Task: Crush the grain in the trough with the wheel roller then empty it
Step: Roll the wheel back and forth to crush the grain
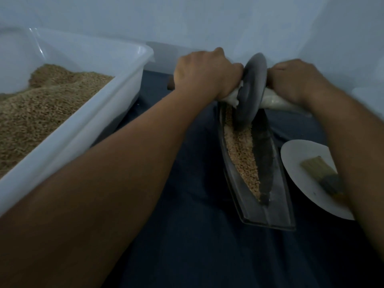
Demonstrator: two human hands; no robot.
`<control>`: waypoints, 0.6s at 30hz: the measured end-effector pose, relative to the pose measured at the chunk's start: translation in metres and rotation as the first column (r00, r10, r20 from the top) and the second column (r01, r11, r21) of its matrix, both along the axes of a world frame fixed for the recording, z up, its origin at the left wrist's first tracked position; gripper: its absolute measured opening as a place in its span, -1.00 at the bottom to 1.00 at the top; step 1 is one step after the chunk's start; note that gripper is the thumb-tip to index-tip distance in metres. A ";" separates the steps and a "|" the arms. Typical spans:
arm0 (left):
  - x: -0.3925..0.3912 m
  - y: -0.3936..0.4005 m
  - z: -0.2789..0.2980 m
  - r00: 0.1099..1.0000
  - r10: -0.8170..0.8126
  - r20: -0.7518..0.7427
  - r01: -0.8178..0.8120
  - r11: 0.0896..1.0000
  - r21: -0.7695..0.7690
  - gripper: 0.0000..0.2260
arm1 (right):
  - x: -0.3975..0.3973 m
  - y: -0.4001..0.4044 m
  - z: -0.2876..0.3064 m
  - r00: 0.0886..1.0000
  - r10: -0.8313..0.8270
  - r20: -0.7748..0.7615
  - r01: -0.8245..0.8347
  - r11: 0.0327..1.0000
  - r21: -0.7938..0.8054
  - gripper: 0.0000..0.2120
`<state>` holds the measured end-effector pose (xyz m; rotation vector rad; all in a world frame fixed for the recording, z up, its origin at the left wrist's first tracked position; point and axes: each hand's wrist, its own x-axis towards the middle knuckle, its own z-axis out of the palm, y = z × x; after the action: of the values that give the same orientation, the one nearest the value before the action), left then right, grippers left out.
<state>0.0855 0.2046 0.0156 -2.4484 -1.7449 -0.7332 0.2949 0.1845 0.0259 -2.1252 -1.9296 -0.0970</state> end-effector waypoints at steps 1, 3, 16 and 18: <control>0.000 0.001 -0.001 1.000 0.003 0.009 -0.003 1.000 -0.002 -0.57 | 0.000 0.002 0.001 1.000 -0.008 -0.002 0.008 1.000 0.000 -0.60; -0.002 0.003 -0.003 1.000 0.009 0.023 -0.008 1.000 -0.018 -0.58 | 0.000 0.005 0.004 1.000 -0.012 0.010 0.012 1.000 -0.011 -0.57; -0.006 -0.001 -0.004 0.998 0.001 0.060 0.008 0.989 -0.146 -0.60 | -0.013 -0.005 0.009 0.996 0.047 -0.078 -0.037 0.991 0.132 -0.63; -0.008 -0.005 -0.006 0.998 0.004 0.058 0.005 0.986 -0.164 -0.51 | -0.017 -0.009 0.011 0.995 0.070 -0.076 -0.061 0.991 0.122 -0.64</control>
<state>0.0774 0.2000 0.0097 -2.5558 -1.8981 -0.6933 0.2778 0.1755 0.0369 -1.9573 -1.8960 -0.1099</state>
